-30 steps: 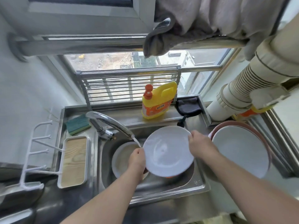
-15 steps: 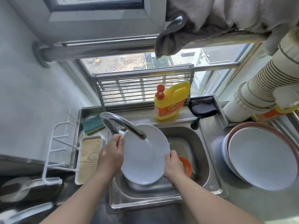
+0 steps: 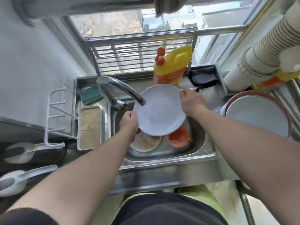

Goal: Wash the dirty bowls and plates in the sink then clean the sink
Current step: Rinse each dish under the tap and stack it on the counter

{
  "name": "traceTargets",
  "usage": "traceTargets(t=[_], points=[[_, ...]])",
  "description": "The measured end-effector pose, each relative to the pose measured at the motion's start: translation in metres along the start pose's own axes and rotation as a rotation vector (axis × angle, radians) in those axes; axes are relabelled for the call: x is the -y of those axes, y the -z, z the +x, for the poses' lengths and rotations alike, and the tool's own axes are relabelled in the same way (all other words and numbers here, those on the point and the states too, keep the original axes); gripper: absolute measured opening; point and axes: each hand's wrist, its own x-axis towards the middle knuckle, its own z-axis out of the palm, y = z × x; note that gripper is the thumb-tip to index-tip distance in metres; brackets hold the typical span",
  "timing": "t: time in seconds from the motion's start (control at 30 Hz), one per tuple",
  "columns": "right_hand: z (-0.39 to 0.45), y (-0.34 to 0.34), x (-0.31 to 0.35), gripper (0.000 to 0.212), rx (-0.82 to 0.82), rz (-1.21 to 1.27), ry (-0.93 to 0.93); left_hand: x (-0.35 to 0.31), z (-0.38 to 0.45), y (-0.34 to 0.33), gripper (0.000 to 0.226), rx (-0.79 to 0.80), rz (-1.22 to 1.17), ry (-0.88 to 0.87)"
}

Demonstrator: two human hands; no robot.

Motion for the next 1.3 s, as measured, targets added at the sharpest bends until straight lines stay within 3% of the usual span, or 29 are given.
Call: traceTargets(t=[0.17,0.33,0.5,0.6,0.7,0.83,1.03,1.17,1.23,1.3], points=[[-0.024,-0.012,-0.057,0.03,0.035,0.235,-0.267,-0.005,0.01,-0.023,0.029,0.03,0.137,-0.036],[-0.08,-0.057,-0.084,0.028,0.055,0.369,-0.421,-0.016,-0.005,-0.024,0.033,0.046,0.35,-0.238],[-0.091,-0.106,-0.064,0.027,0.089,0.544,-0.469,-0.019,-0.017,0.007,0.023,-0.01,0.459,-0.531],[-0.09,-0.103,-0.024,0.031,0.064,0.482,-0.362,-0.008,-0.017,0.037,0.018,-0.127,0.348,-0.567],[-0.08,-0.091,0.006,0.033,0.058,0.358,-0.202,0.013,-0.014,0.062,0.016,-0.266,0.322,-0.448],[-0.057,-0.067,0.025,0.03,0.094,0.241,-0.012,0.043,-0.006,0.071,0.013,-0.287,0.103,-0.224],[-0.025,-0.02,0.029,0.029,0.13,0.103,0.056,0.057,-0.003,0.024,0.022,-0.06,-0.21,0.14],[-0.021,0.005,0.002,0.031,0.23,0.378,-0.098,0.054,-0.009,-0.006,0.022,0.08,-0.223,0.297],[-0.024,0.015,-0.015,0.017,0.297,0.448,-0.109,0.05,-0.008,-0.012,0.024,0.159,-0.277,0.456],[-0.03,0.026,-0.029,0.022,0.326,0.536,-0.125,0.042,-0.005,-0.014,0.026,0.254,-0.283,0.626]])
